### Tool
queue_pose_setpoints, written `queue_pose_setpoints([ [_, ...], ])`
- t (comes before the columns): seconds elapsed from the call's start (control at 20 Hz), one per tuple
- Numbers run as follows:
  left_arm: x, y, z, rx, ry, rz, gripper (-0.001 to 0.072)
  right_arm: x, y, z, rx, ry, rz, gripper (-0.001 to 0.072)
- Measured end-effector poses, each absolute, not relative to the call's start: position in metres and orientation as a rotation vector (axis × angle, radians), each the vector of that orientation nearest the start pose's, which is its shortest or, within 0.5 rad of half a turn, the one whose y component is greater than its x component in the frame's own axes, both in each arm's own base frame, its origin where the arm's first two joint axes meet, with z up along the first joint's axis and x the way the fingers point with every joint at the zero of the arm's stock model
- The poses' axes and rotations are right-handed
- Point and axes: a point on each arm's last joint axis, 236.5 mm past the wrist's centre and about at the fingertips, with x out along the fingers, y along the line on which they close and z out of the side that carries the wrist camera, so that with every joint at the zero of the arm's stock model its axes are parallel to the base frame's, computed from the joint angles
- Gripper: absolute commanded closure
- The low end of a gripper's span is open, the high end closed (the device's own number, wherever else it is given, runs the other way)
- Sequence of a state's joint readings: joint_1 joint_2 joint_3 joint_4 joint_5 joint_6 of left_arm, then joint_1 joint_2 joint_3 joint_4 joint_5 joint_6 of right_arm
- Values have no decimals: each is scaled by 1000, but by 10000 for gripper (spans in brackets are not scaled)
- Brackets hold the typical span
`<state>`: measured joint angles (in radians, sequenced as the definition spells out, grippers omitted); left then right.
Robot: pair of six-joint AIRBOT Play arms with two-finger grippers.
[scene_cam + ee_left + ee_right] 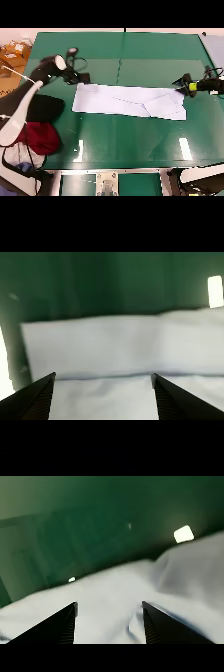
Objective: Fold the shirts.
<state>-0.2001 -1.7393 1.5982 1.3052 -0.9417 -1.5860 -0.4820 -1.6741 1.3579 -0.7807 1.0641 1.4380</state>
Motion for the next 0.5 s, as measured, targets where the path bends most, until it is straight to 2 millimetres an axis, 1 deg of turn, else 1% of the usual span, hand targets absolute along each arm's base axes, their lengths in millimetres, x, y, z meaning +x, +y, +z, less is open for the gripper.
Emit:
queue_pose_setpoints([
  [0.05, 527, -139, -7, -177, 1106, -247, 41, 485, -99, -18, 937, 1042, 13, 147],
  [0.1, 533, -120, 3, -204, 1102, -215, 42, 483, -112, -13, 918, 1037, 18, 146],
  [0.15, 536, -103, 11, -227, 1110, -187, 42, 477, -129, -12, 897, 1038, 12, 120],
  [0.2, 534, -89, 13, -244, 1131, -164, 43, 469, -145, -15, 879, 1049, 3, 120],
  [0.25, 530, -80, 16, -264, 1156, -153, 97, 457, -157, -21, 870, 1074, 2, 119],
  [0.3, 527, -76, 20, -280, 1173, -152, 299, 445, -166, -29, 869, 1101, 5, 120],
  [0.35, 523, -73, 20, -289, 1195, -151, 590, 433, -173, -40, 872, 1131, 9, 119],
  [0.4, 519, -73, 20, -298, 1215, -154, 671, 422, -175, -50, 882, 1162, 20, 119],
  [0.5, 515, -78, 23, -309, 1232, -175, 671, 405, -169, -73, 898, 1226, 63, 119],
])
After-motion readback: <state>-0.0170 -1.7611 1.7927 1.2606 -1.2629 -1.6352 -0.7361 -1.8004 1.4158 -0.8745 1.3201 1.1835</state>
